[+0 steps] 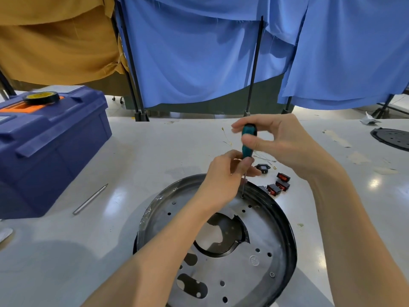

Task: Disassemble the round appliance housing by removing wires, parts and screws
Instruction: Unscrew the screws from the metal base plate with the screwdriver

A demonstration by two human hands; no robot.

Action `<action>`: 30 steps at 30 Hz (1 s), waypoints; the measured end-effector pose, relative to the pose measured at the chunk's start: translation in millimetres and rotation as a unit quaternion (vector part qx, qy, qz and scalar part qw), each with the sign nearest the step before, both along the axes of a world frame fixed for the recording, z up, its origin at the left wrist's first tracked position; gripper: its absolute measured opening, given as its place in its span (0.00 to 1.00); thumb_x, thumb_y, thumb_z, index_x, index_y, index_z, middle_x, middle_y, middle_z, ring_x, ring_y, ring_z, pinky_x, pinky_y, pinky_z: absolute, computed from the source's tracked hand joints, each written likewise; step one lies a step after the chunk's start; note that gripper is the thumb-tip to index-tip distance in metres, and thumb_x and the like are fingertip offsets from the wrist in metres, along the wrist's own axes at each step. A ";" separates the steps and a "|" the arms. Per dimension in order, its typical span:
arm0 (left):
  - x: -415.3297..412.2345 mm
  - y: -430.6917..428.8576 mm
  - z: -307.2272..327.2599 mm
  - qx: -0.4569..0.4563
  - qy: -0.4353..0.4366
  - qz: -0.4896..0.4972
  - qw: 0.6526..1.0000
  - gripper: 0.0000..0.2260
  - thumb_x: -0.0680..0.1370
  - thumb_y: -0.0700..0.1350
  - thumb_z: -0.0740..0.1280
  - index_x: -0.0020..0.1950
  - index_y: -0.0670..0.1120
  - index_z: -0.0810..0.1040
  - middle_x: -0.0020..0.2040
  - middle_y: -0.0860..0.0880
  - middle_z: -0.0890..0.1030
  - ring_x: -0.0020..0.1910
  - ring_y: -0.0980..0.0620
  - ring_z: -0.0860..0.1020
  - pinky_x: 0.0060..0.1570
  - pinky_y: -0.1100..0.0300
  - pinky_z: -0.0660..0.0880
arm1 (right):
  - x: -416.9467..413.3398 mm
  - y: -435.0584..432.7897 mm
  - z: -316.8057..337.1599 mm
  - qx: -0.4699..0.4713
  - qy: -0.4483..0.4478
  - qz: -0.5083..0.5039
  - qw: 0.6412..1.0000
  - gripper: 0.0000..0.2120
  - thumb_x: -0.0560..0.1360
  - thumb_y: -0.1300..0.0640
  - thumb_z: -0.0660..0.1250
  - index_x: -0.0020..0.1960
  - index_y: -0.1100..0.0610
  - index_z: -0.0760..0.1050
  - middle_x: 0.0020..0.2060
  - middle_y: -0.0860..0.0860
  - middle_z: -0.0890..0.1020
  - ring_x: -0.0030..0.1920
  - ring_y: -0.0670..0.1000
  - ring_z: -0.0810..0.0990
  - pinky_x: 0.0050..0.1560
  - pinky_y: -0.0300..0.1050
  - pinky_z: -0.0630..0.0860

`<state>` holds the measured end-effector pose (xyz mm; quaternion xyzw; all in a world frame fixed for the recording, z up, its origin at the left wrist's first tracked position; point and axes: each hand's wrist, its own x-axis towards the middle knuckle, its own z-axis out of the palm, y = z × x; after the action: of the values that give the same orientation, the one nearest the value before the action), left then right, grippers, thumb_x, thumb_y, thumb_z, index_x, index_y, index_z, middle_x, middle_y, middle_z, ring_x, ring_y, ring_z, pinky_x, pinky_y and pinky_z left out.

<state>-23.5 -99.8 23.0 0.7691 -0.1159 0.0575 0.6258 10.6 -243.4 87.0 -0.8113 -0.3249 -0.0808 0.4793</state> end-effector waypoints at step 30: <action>12.4 42.1 -29.9 0.424 -0.067 0.003 0.903 0.22 0.77 0.47 0.68 0.69 0.57 0.69 0.75 0.50 0.65 0.76 0.56 0.54 0.75 0.54 0.44 | -6.0 10.0 3.7 0.045 -0.010 -0.020 0.999 0.19 0.71 0.70 0.70 0.46 0.45 0.81 0.43 0.43 0.85 0.50 0.46 0.82 0.47 0.34 0.80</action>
<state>-11.0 -57.8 -6.9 0.9567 -0.1682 0.0562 0.2308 4.6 -233.4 90.7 -0.7947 -0.3092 -0.1131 0.5099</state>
